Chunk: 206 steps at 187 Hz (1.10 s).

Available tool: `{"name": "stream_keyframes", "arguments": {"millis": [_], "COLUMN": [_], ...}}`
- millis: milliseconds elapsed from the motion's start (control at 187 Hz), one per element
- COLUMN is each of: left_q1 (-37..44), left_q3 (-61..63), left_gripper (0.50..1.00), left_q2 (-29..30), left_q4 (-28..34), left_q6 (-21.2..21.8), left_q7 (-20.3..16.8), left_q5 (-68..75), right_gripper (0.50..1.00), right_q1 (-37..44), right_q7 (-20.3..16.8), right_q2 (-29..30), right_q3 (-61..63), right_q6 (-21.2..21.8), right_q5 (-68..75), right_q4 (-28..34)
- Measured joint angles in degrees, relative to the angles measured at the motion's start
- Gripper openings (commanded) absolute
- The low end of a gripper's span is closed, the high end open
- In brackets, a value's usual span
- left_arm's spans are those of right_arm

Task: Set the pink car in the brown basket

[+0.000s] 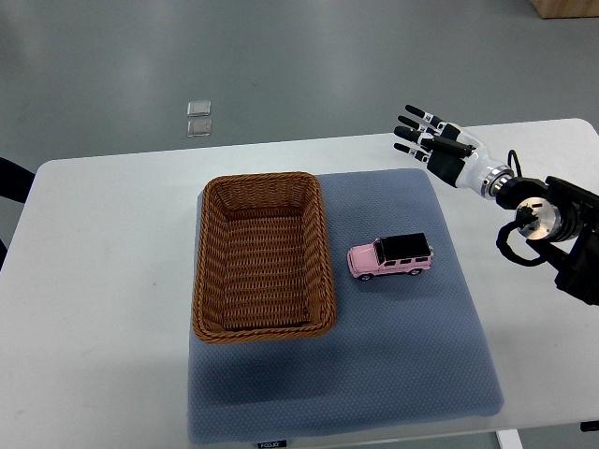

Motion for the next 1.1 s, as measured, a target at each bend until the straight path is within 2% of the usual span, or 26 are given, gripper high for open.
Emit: {"name": "stream_keyframes", "arguments": {"millis": [508,866,1101], "left_q1": [-0.1,-0.2,-0.2], "left_q3": [0.3,0.2,0.3], "left_gripper": [1.000,1.000,1.000], "left_q2": [0.0,0.0,0.0], "left_q4": [0.7,0.6,0.6], "left_q6": [0.5,0.5,0.5], "left_q7": [0.0,0.0,0.0], "left_q5": [0.0,0.0,0.0], "right_gripper": [0.926,0.926,0.926], "right_q1": [0.1,0.0,-0.2], "right_q7": [0.1,0.4,2.7], "right_q2": [-0.5,-1.2,-3.5], "right_q3": [-0.2,0.0,0.0], "right_q6": [0.8,6.7,8.0], "right_q5": [-4.0,-9.1,-18.7], "right_q4": [0.5,1.6,6.8]}}
